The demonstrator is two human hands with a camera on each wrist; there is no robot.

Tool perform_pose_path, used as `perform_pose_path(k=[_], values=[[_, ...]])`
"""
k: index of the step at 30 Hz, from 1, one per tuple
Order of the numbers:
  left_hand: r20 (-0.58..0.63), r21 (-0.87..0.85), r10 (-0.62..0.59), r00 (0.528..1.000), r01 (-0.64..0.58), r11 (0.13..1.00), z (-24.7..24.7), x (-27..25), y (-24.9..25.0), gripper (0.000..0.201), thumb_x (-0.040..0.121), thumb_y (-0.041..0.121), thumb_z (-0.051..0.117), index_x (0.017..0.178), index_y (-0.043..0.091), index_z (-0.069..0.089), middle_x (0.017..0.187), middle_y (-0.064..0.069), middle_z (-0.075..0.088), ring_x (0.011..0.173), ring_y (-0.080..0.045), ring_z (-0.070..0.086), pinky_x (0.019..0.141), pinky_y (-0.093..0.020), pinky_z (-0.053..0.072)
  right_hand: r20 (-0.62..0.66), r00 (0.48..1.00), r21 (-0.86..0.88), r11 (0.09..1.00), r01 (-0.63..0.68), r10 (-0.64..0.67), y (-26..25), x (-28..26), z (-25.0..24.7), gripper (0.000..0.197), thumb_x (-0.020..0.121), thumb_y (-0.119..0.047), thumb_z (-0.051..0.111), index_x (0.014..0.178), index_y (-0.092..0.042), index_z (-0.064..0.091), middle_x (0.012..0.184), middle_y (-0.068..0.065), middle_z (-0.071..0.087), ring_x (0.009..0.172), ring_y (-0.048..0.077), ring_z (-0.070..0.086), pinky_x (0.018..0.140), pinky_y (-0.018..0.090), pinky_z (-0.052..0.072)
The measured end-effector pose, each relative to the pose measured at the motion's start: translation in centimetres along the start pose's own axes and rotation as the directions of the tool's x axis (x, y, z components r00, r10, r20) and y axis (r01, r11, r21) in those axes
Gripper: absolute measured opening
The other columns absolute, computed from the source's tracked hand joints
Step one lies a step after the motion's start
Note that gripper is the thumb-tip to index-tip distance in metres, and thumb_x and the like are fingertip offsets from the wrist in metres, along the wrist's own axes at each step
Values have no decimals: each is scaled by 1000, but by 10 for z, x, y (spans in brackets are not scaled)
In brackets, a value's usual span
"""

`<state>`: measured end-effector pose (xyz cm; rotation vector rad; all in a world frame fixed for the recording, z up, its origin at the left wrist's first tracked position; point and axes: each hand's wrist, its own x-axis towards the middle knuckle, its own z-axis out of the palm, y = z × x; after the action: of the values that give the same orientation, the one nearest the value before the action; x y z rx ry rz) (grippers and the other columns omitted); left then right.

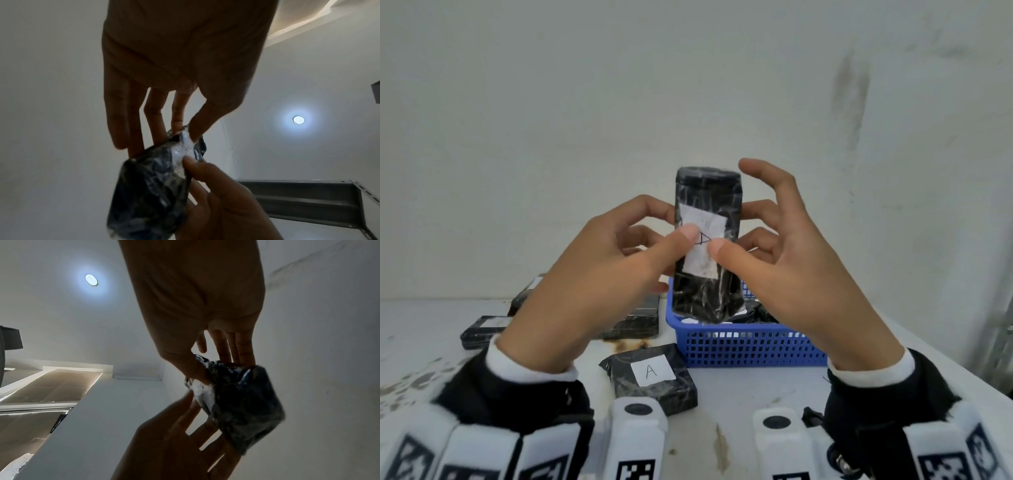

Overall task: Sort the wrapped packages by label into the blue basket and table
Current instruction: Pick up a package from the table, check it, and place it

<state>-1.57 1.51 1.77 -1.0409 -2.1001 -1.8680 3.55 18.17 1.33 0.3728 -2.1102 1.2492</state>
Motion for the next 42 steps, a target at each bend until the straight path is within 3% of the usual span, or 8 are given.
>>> perform_pose_path(k=[3, 7, 13, 19, 22, 26, 37, 42], values=[[-24, 24, 13, 1000, -13, 1000, 2, 0, 0, 10, 85, 28, 65, 87, 18, 65, 73, -8, 70, 63, -12, 67, 60, -27, 59, 10, 1000, -21, 1000, -14, 14, -2, -1, 2, 57, 92, -28, 67, 135, -56, 40, 104, -12, 64, 69, 17, 70, 65, 31, 61], [-37, 61, 12, 999, -10, 998, 2, 1, -2, 17, 84, 35, 65, 88, 18, 66, 79, -8, 72, 69, -20, 71, 68, -37, 61, 11, 1000, -20, 1000, -17, 17, -2, -1, 1, 44, 91, -35, 68, 126, -56, 51, 102, -8, 65, 74, 27, 72, 67, 36, 63], [-59, 73, 40, 997, -36, 997, 3, 0, -1, 12, 85, 32, 65, 91, 23, 63, 73, -8, 70, 61, -17, 70, 57, -29, 58, -9, 1000, -53, 999, 6, -7, 3, 1, -4, 30, 92, -37, 67, 116, -50, 56, 89, -11, 71, 64, 7, 61, 62, 15, 51], [-43, 39, -3, 999, 5, 999, 6, -3, 4, 40, 75, 56, 56, 89, 20, 66, 80, 0, 76, 77, -14, 74, 68, -30, 60, 10, 1000, 21, 1000, 0, 0, -3, -1, -4, 23, 88, -39, 70, 107, -46, 59, 100, -11, 70, 61, 35, 63, 55, 25, 52], [-37, -8, -43, 998, 43, 999, 6, -2, 3, 25, 85, 40, 60, 91, 17, 65, 86, -4, 76, 87, -16, 73, 70, -30, 60, 1, 1000, 48, 999, -5, 5, -5, -1, -6, 20, 87, -45, 68, 105, -45, 58, 105, -11, 68, 63, 30, 70, 55, 28, 54], [-73, -27, -64, 995, 62, 998, 7, -1, 2, 37, 79, 45, 63, 102, 17, 60, 85, -1, 77, 88, -16, 73, 80, -39, 59, -24, 1000, 35, 999, -15, 15, -1, 0, -3, 36, 87, -39, 70, 116, -49, 52, 106, -16, 66, 69, 39, 69, 69, 47, 61], [-11, -27, -24, 1000, 23, 999, 8, -2, 5, 31, 79, 44, 65, 106, 31, 60, 85, -4, 77, 88, -14, 73, 80, -29, 60, -65, 998, 36, 999, -11, 13, -4, 0, -4, 10, 88, -38, 70, 97, -38, 65, 94, -15, 68, 63, 34, 68, 70, 53, 59], [86, 43, -15, 996, 12, 999, 6, -6, 7, 54, 62, 38, 78, 111, 48, 57, 114, 6, 65, 86, -11, 74, 76, -22, 56, -48, 999, 0, 1000, 5, -5, -2, 1, -4, 14, 91, -39, 66, 105, -39, 68, 97, -16, 70, 66, 33, 67, 71, 48, 59]])
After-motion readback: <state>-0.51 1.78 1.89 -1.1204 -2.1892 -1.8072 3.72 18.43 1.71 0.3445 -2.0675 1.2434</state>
